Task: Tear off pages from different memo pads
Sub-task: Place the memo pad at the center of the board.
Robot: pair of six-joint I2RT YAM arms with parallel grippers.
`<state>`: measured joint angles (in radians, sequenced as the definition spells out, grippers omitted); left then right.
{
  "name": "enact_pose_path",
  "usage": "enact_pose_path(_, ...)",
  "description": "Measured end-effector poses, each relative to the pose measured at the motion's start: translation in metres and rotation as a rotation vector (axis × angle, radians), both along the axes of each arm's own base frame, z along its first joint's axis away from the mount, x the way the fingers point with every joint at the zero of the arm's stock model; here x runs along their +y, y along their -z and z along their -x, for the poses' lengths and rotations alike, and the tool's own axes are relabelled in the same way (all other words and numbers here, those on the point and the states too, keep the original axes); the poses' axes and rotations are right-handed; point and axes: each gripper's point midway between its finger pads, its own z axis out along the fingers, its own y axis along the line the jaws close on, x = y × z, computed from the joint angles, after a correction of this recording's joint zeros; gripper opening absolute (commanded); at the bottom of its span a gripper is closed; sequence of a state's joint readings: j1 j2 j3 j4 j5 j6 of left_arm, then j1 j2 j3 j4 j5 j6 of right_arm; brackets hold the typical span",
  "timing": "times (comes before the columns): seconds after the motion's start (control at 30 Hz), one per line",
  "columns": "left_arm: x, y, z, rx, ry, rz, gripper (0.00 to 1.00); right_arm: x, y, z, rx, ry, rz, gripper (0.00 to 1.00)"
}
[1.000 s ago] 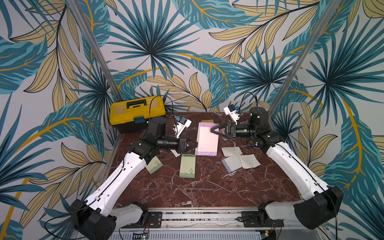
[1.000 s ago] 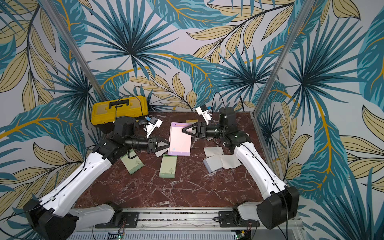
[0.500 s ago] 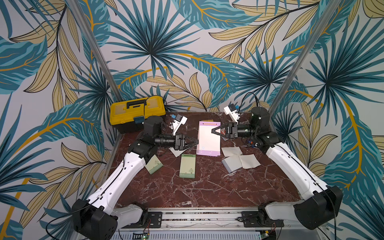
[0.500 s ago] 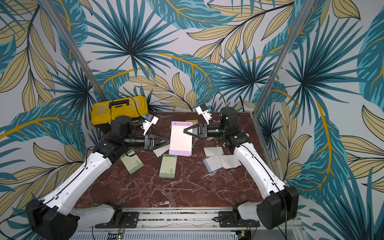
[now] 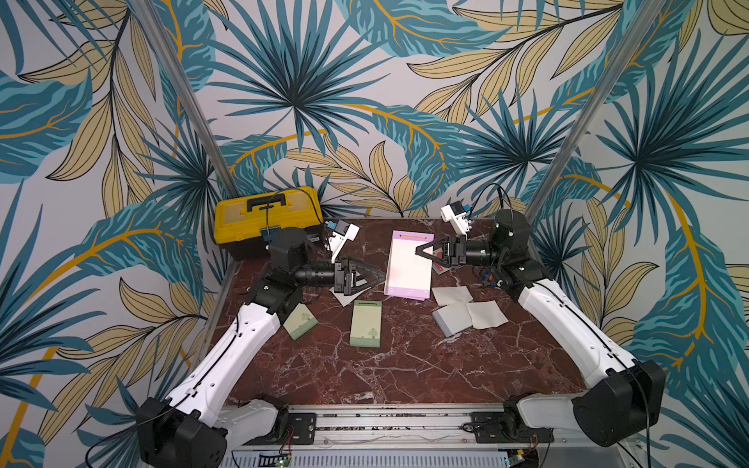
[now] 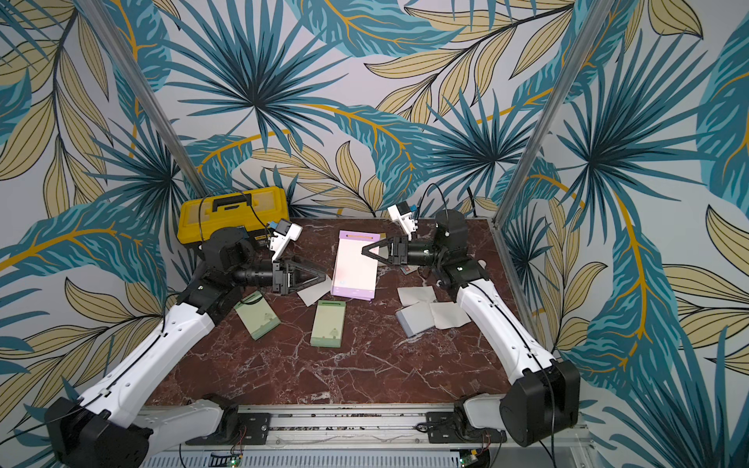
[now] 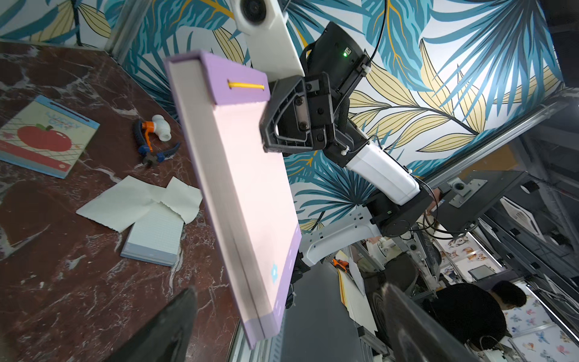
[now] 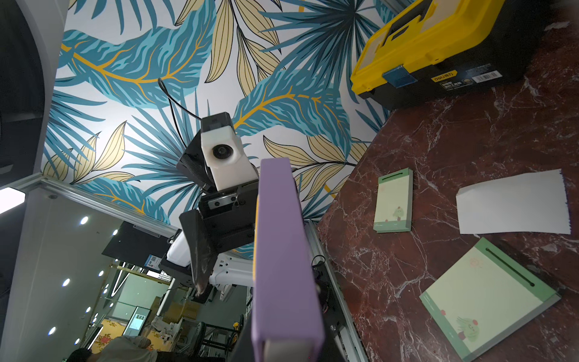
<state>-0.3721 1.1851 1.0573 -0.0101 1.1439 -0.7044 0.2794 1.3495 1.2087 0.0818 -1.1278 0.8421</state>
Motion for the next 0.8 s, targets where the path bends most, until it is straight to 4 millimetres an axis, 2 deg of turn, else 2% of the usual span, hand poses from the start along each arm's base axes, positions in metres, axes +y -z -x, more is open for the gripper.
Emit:
enact_pose_path(0.23,-0.004,0.007,-0.015,0.039,-0.052,-0.004,0.93,0.003,-0.007,0.001,-0.001,-0.006,-0.026,0.0)
enact_pose_path(0.43,-0.008,-0.002,-0.017,0.033,-0.037,0.058,0.64,0.005,-0.009,0.003,0.0,-0.012,-0.04,0.0)
enact_pose_path(0.6,-0.009,-0.001,-0.013,0.059,-0.005,0.097,0.49,0.006,-0.006,0.003,0.012,-0.013,-0.045,0.0)
enact_pose_path(0.77,-0.008,-0.004,-0.008,0.057,0.018,0.134,0.28,0.006,-0.012,0.003,0.003,-0.015,-0.059,0.0)
enact_pose_path(0.8,-0.008,-0.004,-0.008,0.062,0.018,0.139,0.26,0.006,-0.013,0.003,0.0,-0.015,-0.062,0.0)
